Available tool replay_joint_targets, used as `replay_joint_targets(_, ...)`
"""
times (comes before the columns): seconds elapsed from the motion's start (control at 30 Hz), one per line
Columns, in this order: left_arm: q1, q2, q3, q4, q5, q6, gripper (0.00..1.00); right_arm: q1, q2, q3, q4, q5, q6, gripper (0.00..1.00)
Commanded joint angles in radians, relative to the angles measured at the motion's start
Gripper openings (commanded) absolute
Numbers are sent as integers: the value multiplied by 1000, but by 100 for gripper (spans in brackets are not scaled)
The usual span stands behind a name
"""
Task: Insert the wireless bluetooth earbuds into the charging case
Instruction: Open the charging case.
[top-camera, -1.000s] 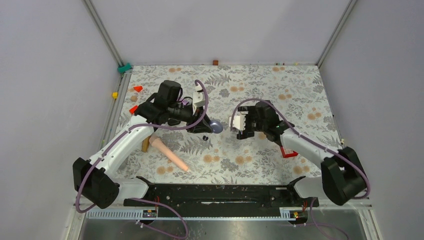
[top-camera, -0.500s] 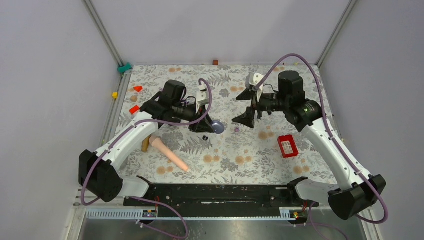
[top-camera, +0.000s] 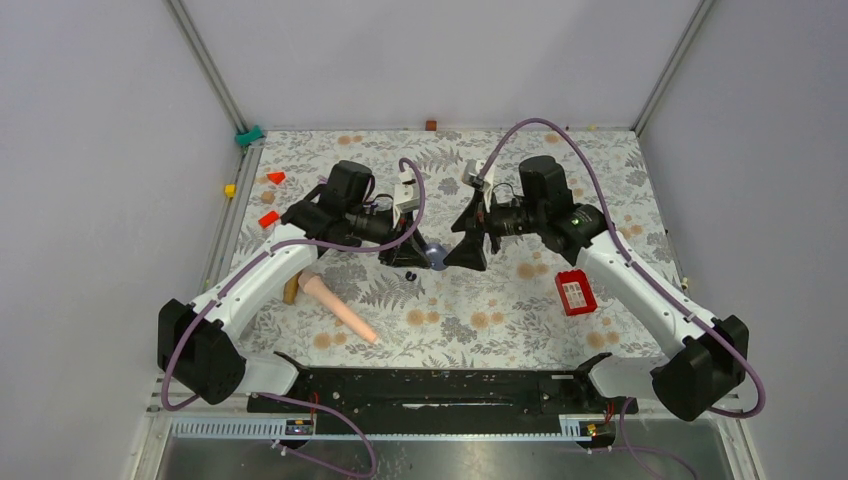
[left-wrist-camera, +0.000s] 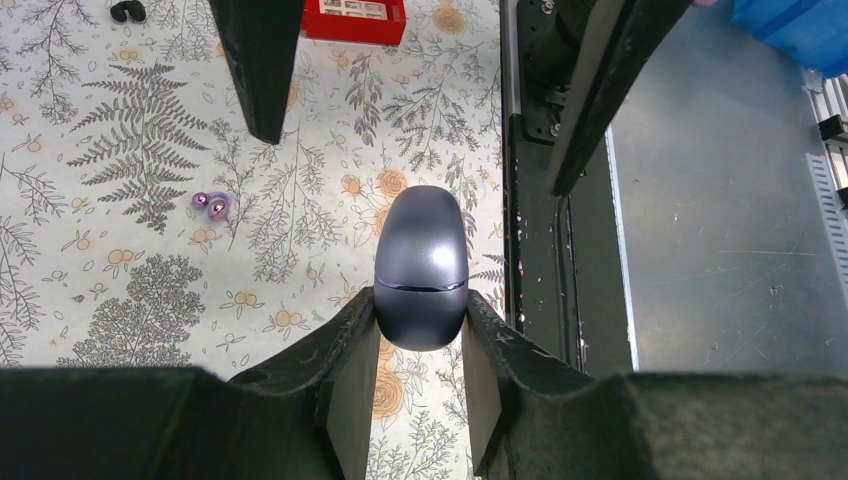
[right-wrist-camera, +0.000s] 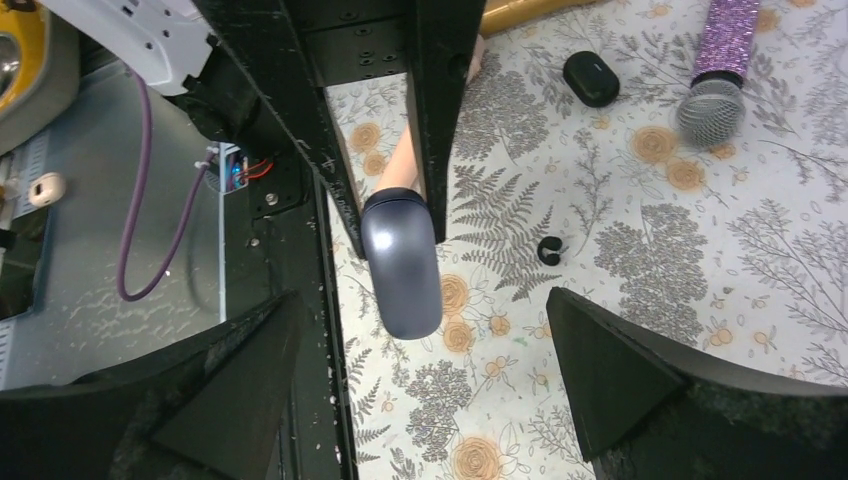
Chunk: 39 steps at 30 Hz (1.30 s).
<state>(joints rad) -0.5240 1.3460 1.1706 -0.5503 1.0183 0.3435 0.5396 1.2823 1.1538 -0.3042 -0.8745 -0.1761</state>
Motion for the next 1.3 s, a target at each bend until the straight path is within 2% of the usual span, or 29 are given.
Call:
replay_joint_targets(0.0,-4,-16,5,46,54,18,0,20,6,-3,24,66,-9,99)
replay_joint_targets(0.43,-3,-22,5,15,91,65,0,45,36,-8,26,165,-56,99)
replay_joint_targets(0.8,-4,-18,4,15,98,65,0,44,-50,49,-58,424,-215,99)
replay_joint_targets(1.03,-4,-10,5,15,98,61,0,44,-77,98,-107,447,-182,99)
replay_joint_targets(1.17,-4,-11,8,15,98,61,0,42,-81,140,-130,555,-144,100)
replay_joint_targets(1.27,-1,-14,17,-9,91,74,0,29,-85,118,-151,549,-271,99)
